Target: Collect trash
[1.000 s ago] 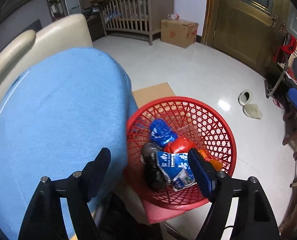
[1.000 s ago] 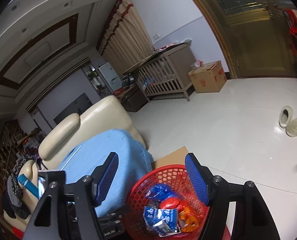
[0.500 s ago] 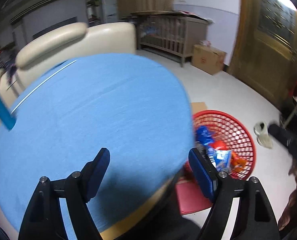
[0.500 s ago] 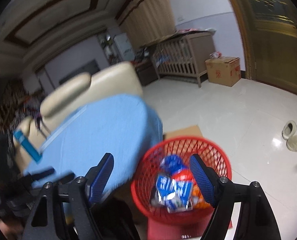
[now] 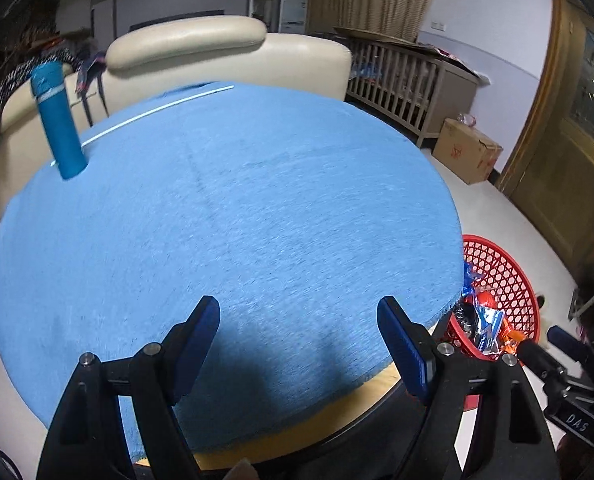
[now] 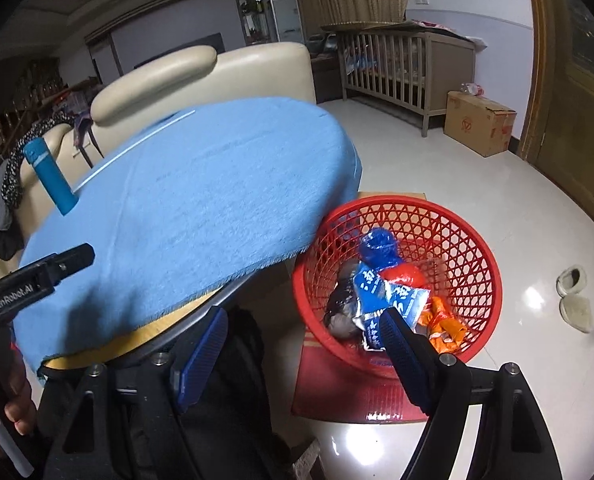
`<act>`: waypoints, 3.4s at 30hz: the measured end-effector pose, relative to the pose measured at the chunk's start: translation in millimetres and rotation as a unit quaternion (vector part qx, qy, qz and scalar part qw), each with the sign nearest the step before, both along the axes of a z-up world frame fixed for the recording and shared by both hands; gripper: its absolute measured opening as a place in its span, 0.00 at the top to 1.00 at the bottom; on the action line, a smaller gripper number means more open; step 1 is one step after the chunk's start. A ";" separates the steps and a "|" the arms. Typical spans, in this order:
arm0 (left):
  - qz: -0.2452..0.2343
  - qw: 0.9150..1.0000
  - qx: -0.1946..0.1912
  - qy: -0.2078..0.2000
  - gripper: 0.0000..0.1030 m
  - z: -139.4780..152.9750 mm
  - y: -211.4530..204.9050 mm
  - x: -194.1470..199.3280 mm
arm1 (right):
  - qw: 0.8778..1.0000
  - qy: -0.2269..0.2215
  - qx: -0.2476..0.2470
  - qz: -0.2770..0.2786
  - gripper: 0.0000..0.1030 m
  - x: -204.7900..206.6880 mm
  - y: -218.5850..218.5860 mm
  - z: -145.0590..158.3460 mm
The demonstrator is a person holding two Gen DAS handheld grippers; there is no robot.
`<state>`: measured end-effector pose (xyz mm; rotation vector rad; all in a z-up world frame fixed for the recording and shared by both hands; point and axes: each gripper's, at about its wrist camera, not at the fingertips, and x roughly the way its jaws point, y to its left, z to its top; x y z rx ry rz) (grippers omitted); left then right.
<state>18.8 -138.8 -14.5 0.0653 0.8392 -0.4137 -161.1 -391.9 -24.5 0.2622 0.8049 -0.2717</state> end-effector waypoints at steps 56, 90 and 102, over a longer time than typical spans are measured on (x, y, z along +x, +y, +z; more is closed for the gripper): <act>-0.017 1.000 0.016 -0.013 0.20 -3.9 0.3 -15.3 | 0.999 0.007 0.014 -0.033 0.21 1.0 -6.2 -8.0; -0.033 0.999 0.022 -0.021 0.20 -1.6 -3.1 -19.2 | 0.999 0.009 0.019 -0.037 0.21 0.8 -7.4 -9.2; -0.045 0.999 0.013 -0.024 0.20 -0.2 -3.1 -21.3 | 0.999 0.007 0.020 -0.040 0.21 0.4 -7.9 -8.9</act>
